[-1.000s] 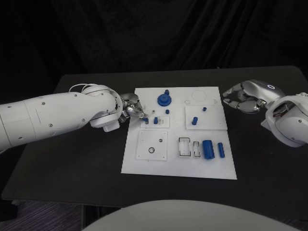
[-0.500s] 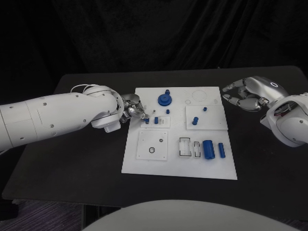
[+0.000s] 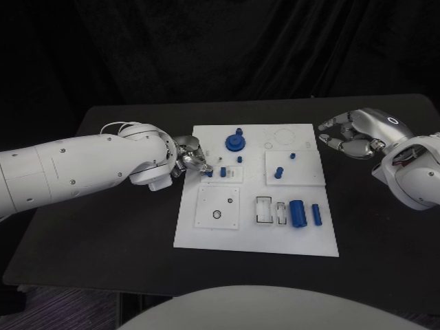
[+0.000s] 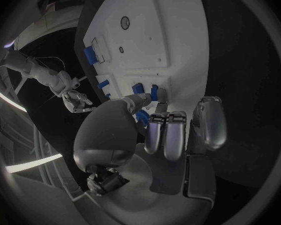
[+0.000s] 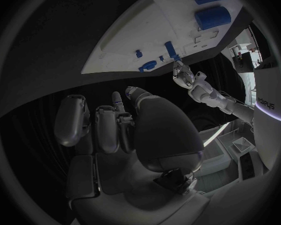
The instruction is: Assemble the parts on the task board
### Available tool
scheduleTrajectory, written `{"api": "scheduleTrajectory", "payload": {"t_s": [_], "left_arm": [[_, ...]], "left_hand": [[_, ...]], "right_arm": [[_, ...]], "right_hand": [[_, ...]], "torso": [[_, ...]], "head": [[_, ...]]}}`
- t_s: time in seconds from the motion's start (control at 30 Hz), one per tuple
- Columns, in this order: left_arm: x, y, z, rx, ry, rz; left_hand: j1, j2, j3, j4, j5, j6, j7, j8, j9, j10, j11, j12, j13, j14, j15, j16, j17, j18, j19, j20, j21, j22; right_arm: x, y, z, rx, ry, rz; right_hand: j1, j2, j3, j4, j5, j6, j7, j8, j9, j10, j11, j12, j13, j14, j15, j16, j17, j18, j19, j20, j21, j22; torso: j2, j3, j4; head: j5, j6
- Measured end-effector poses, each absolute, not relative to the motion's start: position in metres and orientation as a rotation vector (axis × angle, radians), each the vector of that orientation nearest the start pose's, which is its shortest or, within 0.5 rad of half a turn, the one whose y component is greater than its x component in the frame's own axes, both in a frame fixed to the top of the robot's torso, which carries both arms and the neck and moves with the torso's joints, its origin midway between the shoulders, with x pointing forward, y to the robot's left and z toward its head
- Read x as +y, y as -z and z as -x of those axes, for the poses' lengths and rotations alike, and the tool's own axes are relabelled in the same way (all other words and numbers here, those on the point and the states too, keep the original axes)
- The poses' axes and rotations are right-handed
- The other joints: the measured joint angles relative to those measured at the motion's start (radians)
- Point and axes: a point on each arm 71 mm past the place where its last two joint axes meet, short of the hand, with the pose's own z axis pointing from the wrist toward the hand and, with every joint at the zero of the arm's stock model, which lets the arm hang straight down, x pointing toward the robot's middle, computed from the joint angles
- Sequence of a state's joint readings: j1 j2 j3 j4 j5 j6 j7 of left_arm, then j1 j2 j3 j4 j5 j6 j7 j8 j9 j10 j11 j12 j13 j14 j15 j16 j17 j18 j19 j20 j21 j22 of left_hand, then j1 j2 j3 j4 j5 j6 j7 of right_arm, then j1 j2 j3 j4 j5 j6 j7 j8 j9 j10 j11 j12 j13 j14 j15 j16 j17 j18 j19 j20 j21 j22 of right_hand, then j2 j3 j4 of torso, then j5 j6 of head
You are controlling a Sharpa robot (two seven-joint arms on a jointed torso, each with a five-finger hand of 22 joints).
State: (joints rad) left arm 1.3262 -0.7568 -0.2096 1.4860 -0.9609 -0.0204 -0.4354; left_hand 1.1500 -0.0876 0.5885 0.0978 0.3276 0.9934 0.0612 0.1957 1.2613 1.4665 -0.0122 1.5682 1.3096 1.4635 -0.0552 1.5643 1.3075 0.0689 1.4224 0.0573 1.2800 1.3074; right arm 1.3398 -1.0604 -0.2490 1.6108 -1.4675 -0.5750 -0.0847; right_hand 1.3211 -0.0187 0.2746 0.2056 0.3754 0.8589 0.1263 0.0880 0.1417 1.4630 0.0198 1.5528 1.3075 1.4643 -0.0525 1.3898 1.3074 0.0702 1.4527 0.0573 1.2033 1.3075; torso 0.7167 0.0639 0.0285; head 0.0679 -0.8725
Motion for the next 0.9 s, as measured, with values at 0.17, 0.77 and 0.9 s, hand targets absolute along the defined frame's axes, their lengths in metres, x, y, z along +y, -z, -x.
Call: {"api": "scheduleTrajectory", "payload": {"t_s": [0.17,0.77,0.9], "left_arm": [[0.1880,0.2211,-0.4845,2.255,0.508,0.219],[0.1885,0.2230,-0.4851,2.258,0.505,0.217],[0.1873,0.2229,-0.4857,2.258,0.508,0.215]], "left_hand": [[0.000,0.000,0.000,0.000,0.000,0.000,0.000,0.000,0.000,0.000,0.000,0.000,0.000,0.000,0.000,0.000,0.000,0.000,-0.002,-0.002,0.000,0.000],[-0.071,0.056,-0.132,0.065,-0.118,-0.029,-0.001,-0.051,-0.065,-0.001,0.010,0.000,0.000,0.003,0.003,0.000,0.000,0.000,-0.013,0.005,-0.018,0.000],[-0.099,0.056,-0.220,0.111,-0.150,-0.028,0.012,-0.090,-0.128,-0.002,0.017,0.000,0.000,0.002,0.009,0.000,0.000,0.000,-0.016,0.009,-0.018,0.000]], "right_arm": [[-0.2862,0.1699,-0.4596,1.489,-0.497,0.110],[-0.2859,0.1702,-0.4602,1.490,-0.496,0.110],[-0.2857,0.1702,-0.4602,1.491,-0.497,0.110]], "right_hand": [[0.000,0.000,0.000,0.000,0.000,0.000,0.000,0.000,0.000,0.000,0.000,0.000,0.000,0.000,0.000,0.000,0.000,0.000,0.000,0.000,0.000,0.000],[0.000,0.000,0.000,0.000,0.000,0.000,0.000,0.000,0.000,0.000,0.000,0.000,0.000,0.000,0.000,0.000,0.000,0.000,0.000,0.000,0.000,0.000],[0.000,0.000,0.000,0.000,0.000,0.000,0.000,0.000,0.000,0.000,0.000,0.000,0.000,0.000,0.000,0.000,0.000,0.000,0.000,0.000,0.000,0.000]], "torso": [[0.000,0.0001,-0.0001],[-0.001,0.0000,-0.0006],[-0.001,-0.0001,-0.0006]], "head": [[0.000,0.000],[0.001,0.000],[-0.001,0.000]]}}
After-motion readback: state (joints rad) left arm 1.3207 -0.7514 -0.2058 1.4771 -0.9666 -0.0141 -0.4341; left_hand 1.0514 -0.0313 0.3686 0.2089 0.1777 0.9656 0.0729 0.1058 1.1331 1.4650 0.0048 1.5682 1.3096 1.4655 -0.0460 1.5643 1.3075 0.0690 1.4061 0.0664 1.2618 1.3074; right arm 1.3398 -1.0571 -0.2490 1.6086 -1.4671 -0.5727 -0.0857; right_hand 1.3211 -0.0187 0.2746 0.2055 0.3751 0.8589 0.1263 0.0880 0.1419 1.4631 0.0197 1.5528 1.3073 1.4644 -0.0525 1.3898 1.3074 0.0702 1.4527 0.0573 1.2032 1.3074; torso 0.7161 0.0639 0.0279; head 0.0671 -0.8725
